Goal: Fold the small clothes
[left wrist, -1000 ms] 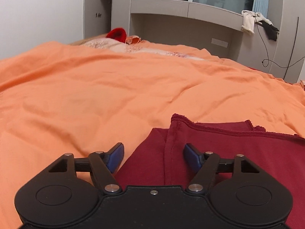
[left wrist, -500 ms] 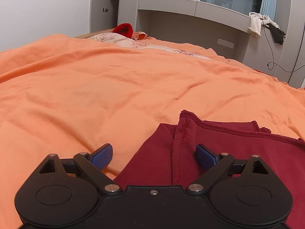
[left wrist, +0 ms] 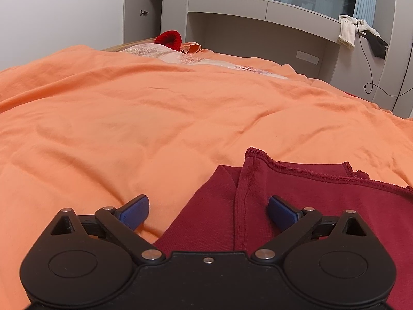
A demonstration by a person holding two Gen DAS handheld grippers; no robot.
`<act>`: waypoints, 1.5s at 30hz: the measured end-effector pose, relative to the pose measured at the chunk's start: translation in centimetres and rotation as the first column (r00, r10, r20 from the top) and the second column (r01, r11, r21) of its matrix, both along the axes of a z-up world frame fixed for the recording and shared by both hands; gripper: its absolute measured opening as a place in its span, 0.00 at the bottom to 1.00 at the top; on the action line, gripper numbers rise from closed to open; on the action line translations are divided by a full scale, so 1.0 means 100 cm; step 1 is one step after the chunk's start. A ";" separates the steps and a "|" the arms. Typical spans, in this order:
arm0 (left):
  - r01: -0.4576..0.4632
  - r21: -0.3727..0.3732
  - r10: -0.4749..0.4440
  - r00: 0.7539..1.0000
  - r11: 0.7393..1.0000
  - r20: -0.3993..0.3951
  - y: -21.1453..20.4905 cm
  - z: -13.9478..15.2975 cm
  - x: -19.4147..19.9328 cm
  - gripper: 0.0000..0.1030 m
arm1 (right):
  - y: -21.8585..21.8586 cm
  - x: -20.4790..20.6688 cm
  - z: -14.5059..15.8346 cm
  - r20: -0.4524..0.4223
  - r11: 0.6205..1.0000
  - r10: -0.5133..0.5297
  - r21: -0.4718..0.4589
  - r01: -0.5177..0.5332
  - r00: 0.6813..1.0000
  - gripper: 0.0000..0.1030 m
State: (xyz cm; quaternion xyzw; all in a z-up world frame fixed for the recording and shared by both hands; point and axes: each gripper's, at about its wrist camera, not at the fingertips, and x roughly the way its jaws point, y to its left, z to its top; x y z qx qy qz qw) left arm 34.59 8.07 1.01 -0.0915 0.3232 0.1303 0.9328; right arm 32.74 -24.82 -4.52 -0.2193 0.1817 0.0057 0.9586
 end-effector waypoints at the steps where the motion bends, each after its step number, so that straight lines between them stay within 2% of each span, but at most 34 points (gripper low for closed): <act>1: 0.000 0.000 0.000 1.000 1.000 0.000 0.000 0.000 0.000 0.97 | 0.001 0.000 0.000 0.000 1.000 0.000 -0.003 0.000 1.000 1.00; 12: -0.004 0.005 0.004 1.000 1.000 -0.013 0.000 0.001 0.001 0.98 | 0.000 0.003 -0.002 -0.009 1.000 0.003 -0.011 -0.003 1.000 1.00; 17: -0.016 -0.066 0.018 1.000 0.998 0.023 0.010 0.011 -0.007 0.98 | -0.001 0.003 0.001 -0.011 1.000 0.006 -0.008 -0.006 1.000 1.00; 22: -0.027 -0.099 0.035 0.997 0.995 0.076 0.014 0.024 -0.029 0.99 | -0.004 -0.005 0.011 -0.012 1.000 0.017 -0.017 -0.017 1.000 1.00; 27: -0.025 -0.118 0.041 0.990 0.993 0.135 0.021 0.038 -0.057 0.99 | -0.006 -0.031 0.030 0.041 1.000 -0.004 0.006 0.003 0.999 1.00; 31: -0.031 -0.128 0.053 0.984 0.991 0.172 0.025 0.046 -0.081 0.99 | 0.006 -0.060 0.050 0.132 0.999 0.029 0.028 -0.033 0.991 1.00; 35: -0.047 -0.177 0.084 0.974 0.983 0.210 0.032 0.050 -0.107 0.99 | 0.022 -0.090 0.063 0.204 0.994 0.073 0.070 -0.089 0.976 1.00; 38: -0.048 -0.195 0.090 0.973 0.980 0.213 0.032 0.047 -0.124 0.99 | 0.034 -0.106 0.067 0.210 0.982 0.120 0.116 -0.147 0.970 1.00; 42: -0.027 -0.175 0.062 0.978 0.984 0.197 0.025 0.038 -0.144 0.99 | 0.046 -0.122 0.066 0.193 0.969 0.158 0.158 -0.189 0.968 1.00; 45: -0.011 -0.165 0.051 0.969 0.986 0.243 0.019 0.036 -0.166 0.99 | 0.049 -0.131 0.064 0.170 0.955 0.169 0.213 -0.204 0.971 1.00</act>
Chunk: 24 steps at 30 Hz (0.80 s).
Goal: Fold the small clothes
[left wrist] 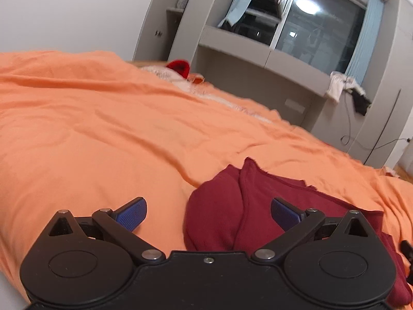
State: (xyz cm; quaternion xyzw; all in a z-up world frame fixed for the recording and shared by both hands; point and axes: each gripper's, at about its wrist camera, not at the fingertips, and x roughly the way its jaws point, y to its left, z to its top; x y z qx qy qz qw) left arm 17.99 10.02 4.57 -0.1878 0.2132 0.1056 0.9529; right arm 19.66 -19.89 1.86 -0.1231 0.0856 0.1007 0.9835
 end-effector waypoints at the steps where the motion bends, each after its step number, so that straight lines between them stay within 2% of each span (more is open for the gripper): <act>1: -0.001 0.001 0.001 1.000 1.000 0.027 -0.001 0.000 -0.009 0.99 | 0.001 -0.003 -0.001 -0.012 1.000 0.006 0.017 -0.006 1.000 1.00; 4: 0.019 0.007 -0.020 0.997 1.000 0.080 -0.006 0.000 -0.030 0.99 | 0.003 -0.011 -0.006 -0.043 0.997 0.038 0.062 -0.036 0.998 1.00; 6: 0.042 -0.004 -0.042 0.996 0.999 0.085 -0.010 -0.004 -0.040 0.99 | 0.006 -0.018 -0.009 -0.041 0.996 0.059 0.063 -0.056 0.997 1.00; 11: 0.128 -0.054 -0.126 0.991 0.990 0.034 -0.026 -0.020 -0.051 0.99 | 0.021 -0.027 -0.019 -0.040 0.996 0.085 0.000 -0.085 0.996 1.00; 17: 0.255 -0.078 -0.255 0.967 0.964 0.005 -0.048 -0.036 -0.052 0.99 | 0.037 -0.022 -0.045 -0.103 0.995 0.070 -0.058 -0.076 0.992 1.00; 24: 0.327 -0.064 -0.329 0.944 0.943 -0.021 -0.065 -0.046 -0.045 0.99 | 0.048 -0.034 -0.059 -0.012 0.993 0.034 -0.112 -0.035 0.999 1.00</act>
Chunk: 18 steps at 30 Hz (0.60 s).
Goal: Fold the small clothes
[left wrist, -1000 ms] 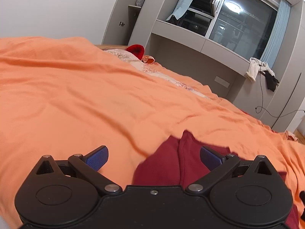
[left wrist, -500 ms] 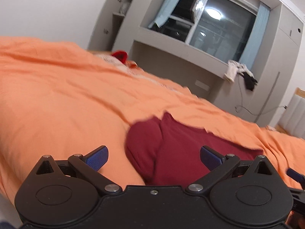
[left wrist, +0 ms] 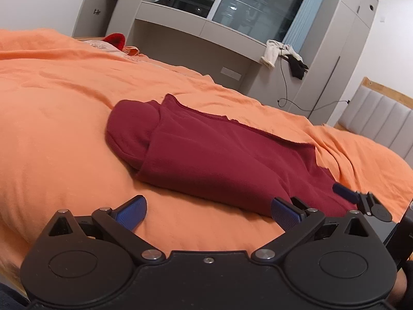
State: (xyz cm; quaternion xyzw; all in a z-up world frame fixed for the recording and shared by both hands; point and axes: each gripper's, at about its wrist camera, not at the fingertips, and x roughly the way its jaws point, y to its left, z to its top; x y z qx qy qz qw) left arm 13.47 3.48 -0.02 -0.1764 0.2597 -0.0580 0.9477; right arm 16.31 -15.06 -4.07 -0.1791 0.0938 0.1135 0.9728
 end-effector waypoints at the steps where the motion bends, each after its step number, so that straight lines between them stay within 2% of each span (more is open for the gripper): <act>1: 0.001 0.004 -0.001 1.000 1.000 -0.003 -0.002 0.000 0.000 0.99 | 0.001 -0.001 -0.001 0.010 1.000 -0.003 -0.007 0.004 1.000 1.00; 6: -0.049 -0.009 0.048 0.997 0.999 -0.052 -0.007 0.000 0.020 0.99 | 0.007 -0.005 -0.005 0.045 0.999 -0.016 -0.040 0.018 0.999 1.00; 10: -0.075 0.019 0.076 0.991 0.997 -0.109 -0.018 0.002 0.048 0.99 | 0.006 -0.003 -0.004 0.039 0.999 -0.015 -0.037 0.017 0.999 1.00; 15: -0.068 0.025 0.071 0.983 0.997 -0.167 -0.024 0.009 0.088 0.99 | 0.003 0.001 -0.003 0.019 0.999 -0.014 -0.028 0.014 1.000 1.00; 18: -0.060 -0.006 0.058 0.981 0.998 -0.185 -0.017 0.009 0.106 0.99 | 0.004 0.002 -0.002 0.017 0.999 -0.013 -0.031 0.013 1.000 1.00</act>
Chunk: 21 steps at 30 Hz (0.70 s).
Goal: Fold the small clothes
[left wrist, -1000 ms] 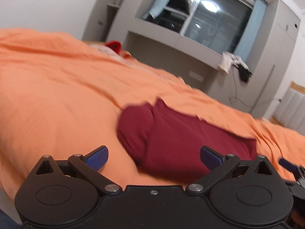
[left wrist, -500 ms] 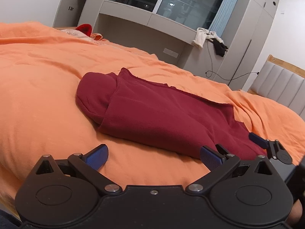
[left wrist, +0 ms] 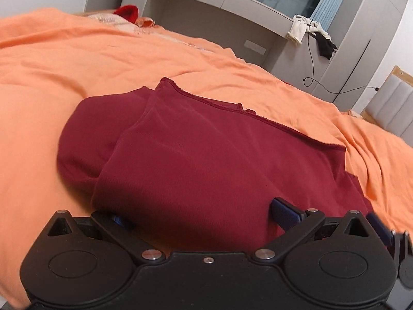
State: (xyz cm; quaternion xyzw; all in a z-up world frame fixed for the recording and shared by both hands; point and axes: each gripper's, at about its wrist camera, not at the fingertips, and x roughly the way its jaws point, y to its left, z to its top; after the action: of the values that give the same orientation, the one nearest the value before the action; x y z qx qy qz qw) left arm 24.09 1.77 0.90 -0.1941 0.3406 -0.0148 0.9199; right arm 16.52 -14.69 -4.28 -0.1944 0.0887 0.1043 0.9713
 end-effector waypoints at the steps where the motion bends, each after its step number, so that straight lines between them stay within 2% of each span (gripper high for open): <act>1: 0.000 -0.020 0.000 1.000 1.000 0.006 0.005 -0.002 0.003 0.99 | 0.000 0.000 0.001 -0.003 1.000 0.002 -0.004 -0.002 1.000 1.00; 4: 0.005 -0.066 -0.002 0.999 0.998 0.045 0.016 -0.011 0.000 0.99 | -0.002 -0.002 0.009 0.004 1.000 0.006 0.016 -0.007 1.000 1.00; 10: -0.005 -0.113 0.012 0.998 0.994 0.055 0.025 -0.011 -0.009 0.99 | 0.003 0.002 0.021 0.029 0.995 0.018 0.098 -0.021 0.999 1.00; 14: -0.006 -0.111 0.011 0.999 0.994 0.052 0.026 -0.011 -0.010 0.99 | 0.013 0.017 0.009 -0.055 0.999 0.010 0.043 -0.008 0.998 1.00; 21: 0.006 -0.074 -0.002 0.999 0.997 0.051 0.021 -0.012 -0.012 0.99 | 0.018 0.009 0.000 0.005 1.000 -0.007 0.017 0.006 1.000 1.00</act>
State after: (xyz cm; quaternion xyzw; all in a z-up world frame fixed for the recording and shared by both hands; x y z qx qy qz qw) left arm 22.85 3.86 -0.27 -0.2268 0.3166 -0.0342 0.9204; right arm 17.43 -12.92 -4.25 -0.1859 0.0861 0.1014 0.9735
